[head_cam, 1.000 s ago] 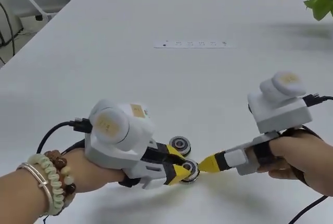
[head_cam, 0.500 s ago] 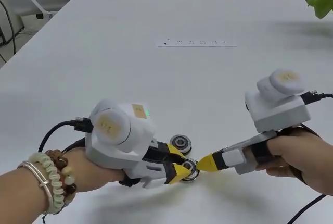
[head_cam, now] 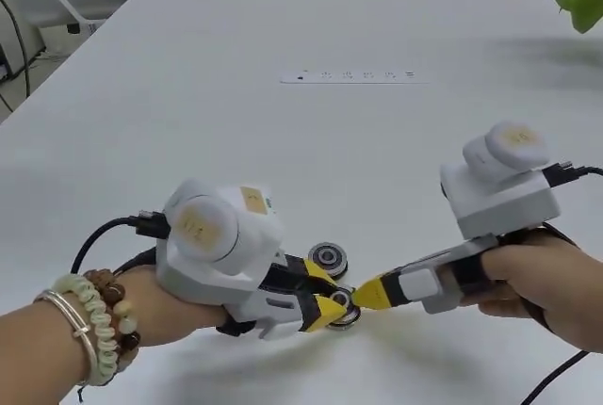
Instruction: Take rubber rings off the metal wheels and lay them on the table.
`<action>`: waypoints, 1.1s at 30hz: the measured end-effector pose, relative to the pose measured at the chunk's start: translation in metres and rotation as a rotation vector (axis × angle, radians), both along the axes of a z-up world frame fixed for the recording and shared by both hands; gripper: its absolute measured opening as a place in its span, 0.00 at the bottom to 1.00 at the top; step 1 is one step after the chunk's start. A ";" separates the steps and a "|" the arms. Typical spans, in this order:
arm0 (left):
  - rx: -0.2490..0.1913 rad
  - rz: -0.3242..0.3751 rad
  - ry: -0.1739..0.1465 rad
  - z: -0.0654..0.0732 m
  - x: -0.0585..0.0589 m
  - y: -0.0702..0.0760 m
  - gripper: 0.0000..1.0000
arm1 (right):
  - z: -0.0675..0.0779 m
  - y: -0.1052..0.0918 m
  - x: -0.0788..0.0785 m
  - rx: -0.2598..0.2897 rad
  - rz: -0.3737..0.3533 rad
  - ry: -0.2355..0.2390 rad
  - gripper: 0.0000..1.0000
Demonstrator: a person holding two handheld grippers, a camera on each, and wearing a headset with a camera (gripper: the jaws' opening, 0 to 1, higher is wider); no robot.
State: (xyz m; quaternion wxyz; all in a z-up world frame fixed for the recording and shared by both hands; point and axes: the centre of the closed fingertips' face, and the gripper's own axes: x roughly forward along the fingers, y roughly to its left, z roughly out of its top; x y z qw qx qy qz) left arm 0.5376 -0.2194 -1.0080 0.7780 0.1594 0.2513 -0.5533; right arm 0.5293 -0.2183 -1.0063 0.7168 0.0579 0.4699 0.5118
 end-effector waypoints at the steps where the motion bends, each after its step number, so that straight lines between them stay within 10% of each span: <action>1: 0.000 0.000 -0.001 0.000 0.000 0.000 0.13 | 0.000 0.000 0.000 0.000 0.001 -0.001 0.00; 15: 0.000 0.000 -0.003 0.000 0.000 0.000 0.13 | 0.003 0.004 0.000 0.014 0.011 -0.010 0.00; 18: -0.001 0.001 -0.003 0.000 0.000 0.000 0.13 | 0.018 0.019 -0.002 0.114 0.009 0.000 0.00; 21: -0.002 0.002 -0.004 0.000 0.000 0.000 0.13 | 0.011 0.018 -0.001 0.032 0.056 -0.084 0.00; 33: 0.021 -0.026 -0.055 0.000 -0.001 -0.003 0.14 | -0.004 0.000 0.010 -0.022 -0.054 -0.007 0.00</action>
